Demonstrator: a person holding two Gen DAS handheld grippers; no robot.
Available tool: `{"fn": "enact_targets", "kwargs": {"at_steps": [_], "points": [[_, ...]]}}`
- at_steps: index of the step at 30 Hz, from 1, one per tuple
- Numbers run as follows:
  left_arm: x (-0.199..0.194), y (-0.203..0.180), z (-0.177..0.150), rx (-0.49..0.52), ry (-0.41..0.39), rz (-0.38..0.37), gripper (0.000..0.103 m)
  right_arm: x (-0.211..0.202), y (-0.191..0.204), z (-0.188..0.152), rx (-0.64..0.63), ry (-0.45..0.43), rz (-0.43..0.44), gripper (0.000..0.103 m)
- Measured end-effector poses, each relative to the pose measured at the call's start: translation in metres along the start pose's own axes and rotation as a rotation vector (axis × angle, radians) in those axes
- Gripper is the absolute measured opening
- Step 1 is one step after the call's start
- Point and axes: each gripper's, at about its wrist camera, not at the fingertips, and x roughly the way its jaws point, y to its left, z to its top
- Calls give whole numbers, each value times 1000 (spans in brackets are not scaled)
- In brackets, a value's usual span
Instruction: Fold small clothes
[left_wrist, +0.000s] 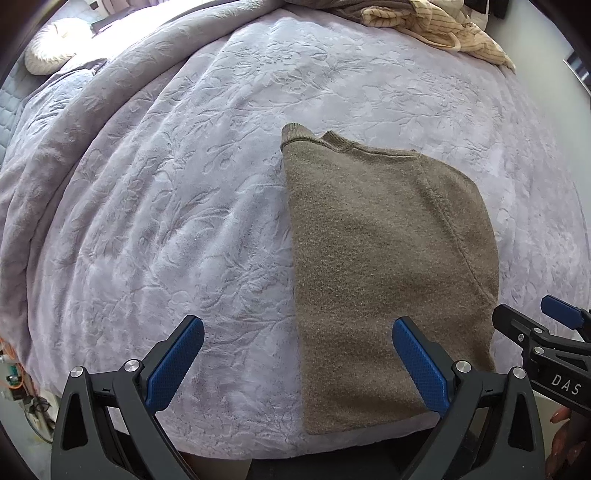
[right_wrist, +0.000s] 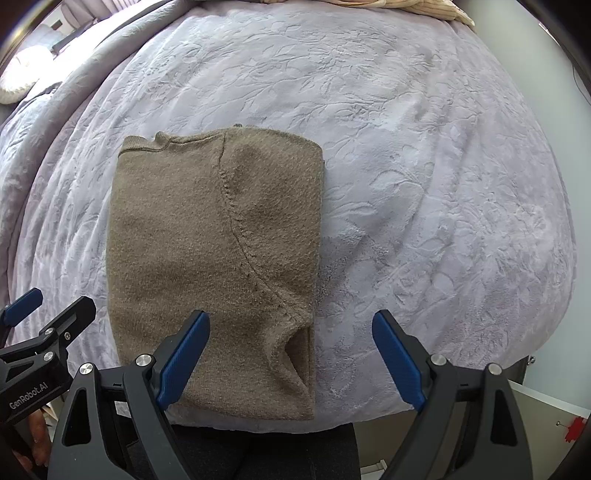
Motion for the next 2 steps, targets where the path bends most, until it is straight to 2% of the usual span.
{"fn": "enact_targets", "kwargs": {"at_steps": [2], "points": [[0, -2, -1, 2, 3, -1, 102, 0, 0, 0, 1, 0, 2, 91]]}}
